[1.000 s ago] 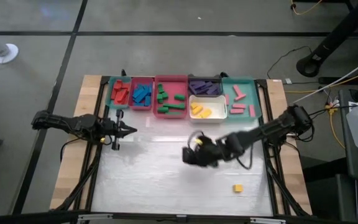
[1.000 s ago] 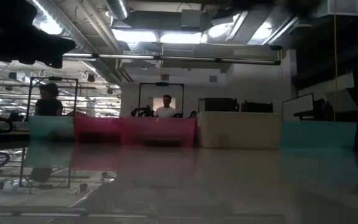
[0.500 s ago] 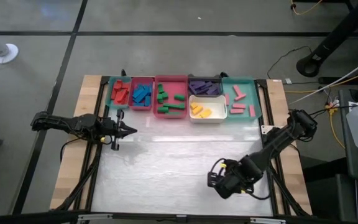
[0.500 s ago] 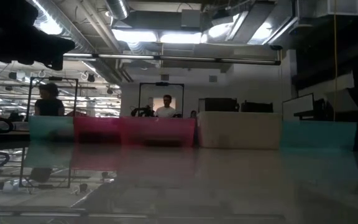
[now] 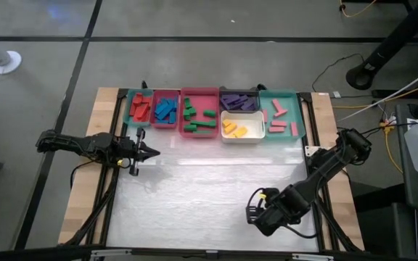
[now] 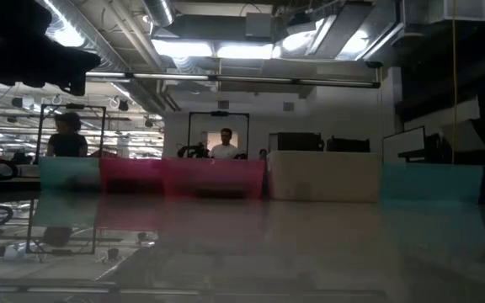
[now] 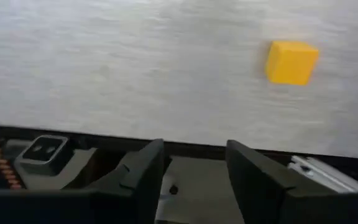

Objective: Sort blocks
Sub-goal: Put the yellow block into the white bin

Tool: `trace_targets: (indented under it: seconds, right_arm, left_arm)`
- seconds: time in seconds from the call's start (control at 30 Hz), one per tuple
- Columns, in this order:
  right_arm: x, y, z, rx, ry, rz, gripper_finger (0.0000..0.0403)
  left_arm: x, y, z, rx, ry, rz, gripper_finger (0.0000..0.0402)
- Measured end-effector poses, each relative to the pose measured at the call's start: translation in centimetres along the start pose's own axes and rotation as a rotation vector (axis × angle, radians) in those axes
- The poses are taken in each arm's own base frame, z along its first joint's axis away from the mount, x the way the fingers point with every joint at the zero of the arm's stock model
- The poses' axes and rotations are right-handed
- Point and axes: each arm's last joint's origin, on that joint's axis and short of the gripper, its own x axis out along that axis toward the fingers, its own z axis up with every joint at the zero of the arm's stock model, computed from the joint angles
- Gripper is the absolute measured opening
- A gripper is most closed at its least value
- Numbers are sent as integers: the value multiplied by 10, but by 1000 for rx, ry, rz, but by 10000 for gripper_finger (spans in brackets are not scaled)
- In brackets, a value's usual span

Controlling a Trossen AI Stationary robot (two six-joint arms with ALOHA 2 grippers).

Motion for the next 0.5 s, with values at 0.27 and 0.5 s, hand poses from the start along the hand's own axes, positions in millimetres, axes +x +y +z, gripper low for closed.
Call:
trace_targets:
  seconds: [0.27,0.5]
  right_arm:
    - [14,-13,7,11,38,-154,254]
    - [40,-30,22,17,-46,-216,289]
  left_arm:
    - [0,0,0,3,0,0,1]
    - [0,0,0,3,0,0,1]
